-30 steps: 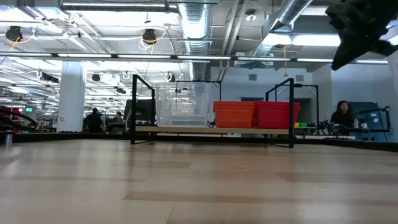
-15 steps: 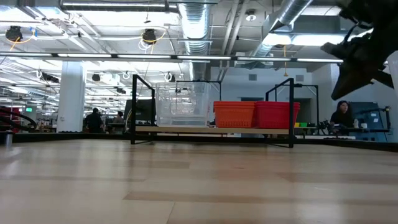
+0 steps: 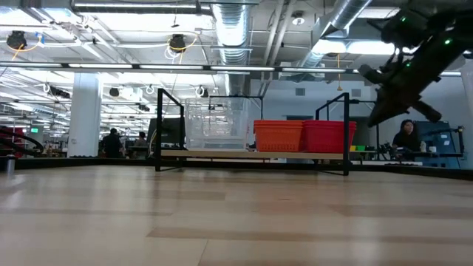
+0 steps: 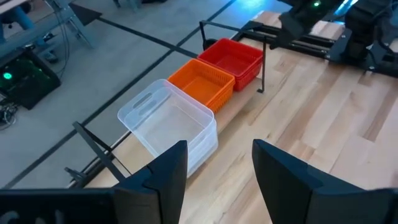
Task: Stack baskets on shelf by color
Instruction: Adjust the stacked red bins on the shelf
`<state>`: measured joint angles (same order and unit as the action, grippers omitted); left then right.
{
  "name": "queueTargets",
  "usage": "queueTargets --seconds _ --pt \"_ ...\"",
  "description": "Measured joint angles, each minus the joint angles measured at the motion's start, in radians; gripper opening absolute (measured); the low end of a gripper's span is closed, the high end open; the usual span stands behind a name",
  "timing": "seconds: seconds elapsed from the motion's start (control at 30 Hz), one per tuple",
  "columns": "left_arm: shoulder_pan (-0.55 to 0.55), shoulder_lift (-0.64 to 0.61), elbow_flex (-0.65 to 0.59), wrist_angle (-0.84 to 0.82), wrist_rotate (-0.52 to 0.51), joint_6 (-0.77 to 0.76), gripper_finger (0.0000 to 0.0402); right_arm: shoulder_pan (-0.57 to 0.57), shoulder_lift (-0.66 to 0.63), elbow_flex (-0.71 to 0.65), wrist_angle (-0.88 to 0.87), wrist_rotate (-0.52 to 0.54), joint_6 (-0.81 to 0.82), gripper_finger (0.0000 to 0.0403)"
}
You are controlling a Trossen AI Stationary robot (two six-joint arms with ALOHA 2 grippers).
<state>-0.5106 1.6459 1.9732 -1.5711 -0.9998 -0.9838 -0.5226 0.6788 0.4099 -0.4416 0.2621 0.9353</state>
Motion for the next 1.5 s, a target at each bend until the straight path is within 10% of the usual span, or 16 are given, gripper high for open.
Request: queueTargets --seconds 0.37,0.73,1.5 --pt "0.000 0.000 0.000 0.000 0.001 -0.001 0.0169 -0.273 0.165 -0.002 0.127 -0.242 -0.183 0.0000" --pt "0.000 0.000 0.000 0.000 0.000 -0.007 0.0169 -0.310 0.409 0.000 0.478 -0.397 -0.202 0.0000" --pt "0.000 0.001 0.000 0.000 -0.001 -0.030 0.0169 -0.287 0.406 -0.001 0.528 -0.363 -0.206 0.0000"
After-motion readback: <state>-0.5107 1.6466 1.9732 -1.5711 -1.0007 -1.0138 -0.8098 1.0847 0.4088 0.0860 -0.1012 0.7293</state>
